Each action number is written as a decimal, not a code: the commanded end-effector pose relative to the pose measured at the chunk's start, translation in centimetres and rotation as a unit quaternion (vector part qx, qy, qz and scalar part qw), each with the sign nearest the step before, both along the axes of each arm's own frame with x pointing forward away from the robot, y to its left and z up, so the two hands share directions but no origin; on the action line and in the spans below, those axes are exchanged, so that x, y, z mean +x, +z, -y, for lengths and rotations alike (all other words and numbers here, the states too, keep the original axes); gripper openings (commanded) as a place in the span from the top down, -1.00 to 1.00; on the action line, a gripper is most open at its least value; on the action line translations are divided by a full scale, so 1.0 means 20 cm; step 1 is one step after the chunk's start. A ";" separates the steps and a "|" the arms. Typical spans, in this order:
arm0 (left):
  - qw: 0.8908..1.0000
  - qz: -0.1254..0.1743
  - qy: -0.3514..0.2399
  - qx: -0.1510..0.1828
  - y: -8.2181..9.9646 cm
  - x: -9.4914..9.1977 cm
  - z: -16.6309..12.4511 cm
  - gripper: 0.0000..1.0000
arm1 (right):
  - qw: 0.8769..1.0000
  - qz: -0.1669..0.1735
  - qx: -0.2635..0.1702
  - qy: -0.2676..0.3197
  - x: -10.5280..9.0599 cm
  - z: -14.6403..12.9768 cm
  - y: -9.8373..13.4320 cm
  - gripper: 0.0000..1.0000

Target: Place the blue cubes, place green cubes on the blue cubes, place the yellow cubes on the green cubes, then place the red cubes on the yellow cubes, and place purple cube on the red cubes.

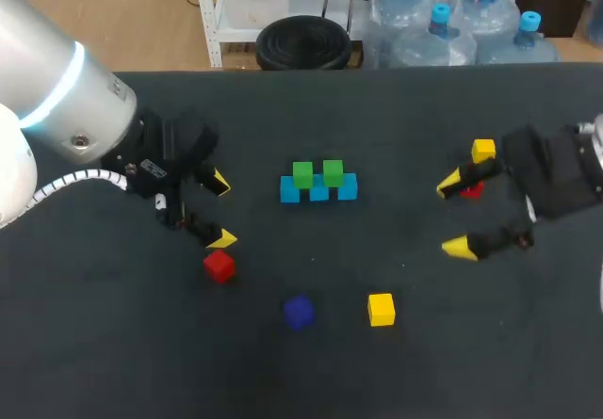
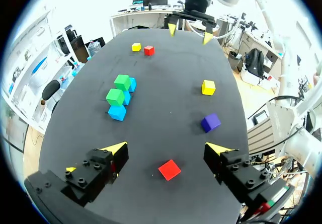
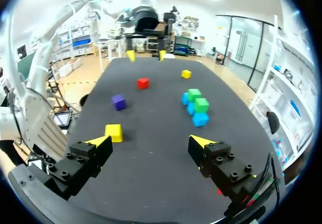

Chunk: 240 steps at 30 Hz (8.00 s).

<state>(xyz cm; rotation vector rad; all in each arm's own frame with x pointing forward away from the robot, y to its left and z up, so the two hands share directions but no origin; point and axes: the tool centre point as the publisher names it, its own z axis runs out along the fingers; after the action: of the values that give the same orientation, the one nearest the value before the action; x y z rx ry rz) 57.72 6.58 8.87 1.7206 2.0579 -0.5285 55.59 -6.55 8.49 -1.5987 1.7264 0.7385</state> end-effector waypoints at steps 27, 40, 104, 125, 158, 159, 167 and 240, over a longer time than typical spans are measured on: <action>1.000 0.000 -0.002 -0.002 0.00 0.01 -0.01 -1.00 | 0.998 -0.034 0.012 0.058 -0.33 -0.35 -0.36 -1.00; 1.000 0.000 -0.002 -0.002 0.00 0.01 -0.01 -1.00 | 0.997 -0.038 0.012 0.062 -0.34 -0.38 -0.42 -0.96; 1.000 0.000 -0.002 -0.002 0.00 0.01 -0.01 -1.00 | 0.994 0.056 -0.008 0.097 0.39 -0.56 0.05 1.00; 1.000 0.000 -0.002 -0.002 0.00 0.01 -0.01 -1.00 | 0.998 0.020 0.000 0.058 0.65 -0.75 -0.04 1.00; 1.000 0.000 -0.002 -0.002 0.00 0.01 -0.01 -1.00 | 0.999 0.003 -0.003 0.043 0.79 -0.76 -0.12 1.00; 1.000 0.000 -0.002 -0.002 0.00 0.01 -0.01 -1.00 | 0.999 0.003 -0.004 0.043 0.79 -0.76 -0.13 1.00; 1.000 0.000 -0.002 -0.002 0.00 0.01 -0.01 -1.00 | 0.999 0.000 -0.004 0.044 0.80 -0.76 -0.13 1.00; 1.000 0.000 -0.002 -0.002 0.00 0.01 -0.01 -1.00 | 0.999 -0.009 -0.007 0.038 0.84 -0.75 -0.17 0.77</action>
<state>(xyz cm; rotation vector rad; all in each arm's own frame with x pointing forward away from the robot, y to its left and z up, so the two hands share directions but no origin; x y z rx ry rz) 57.72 6.58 8.87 1.7206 2.0579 -0.5285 72.25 8.38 5.09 -1.6799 1.6937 0.7797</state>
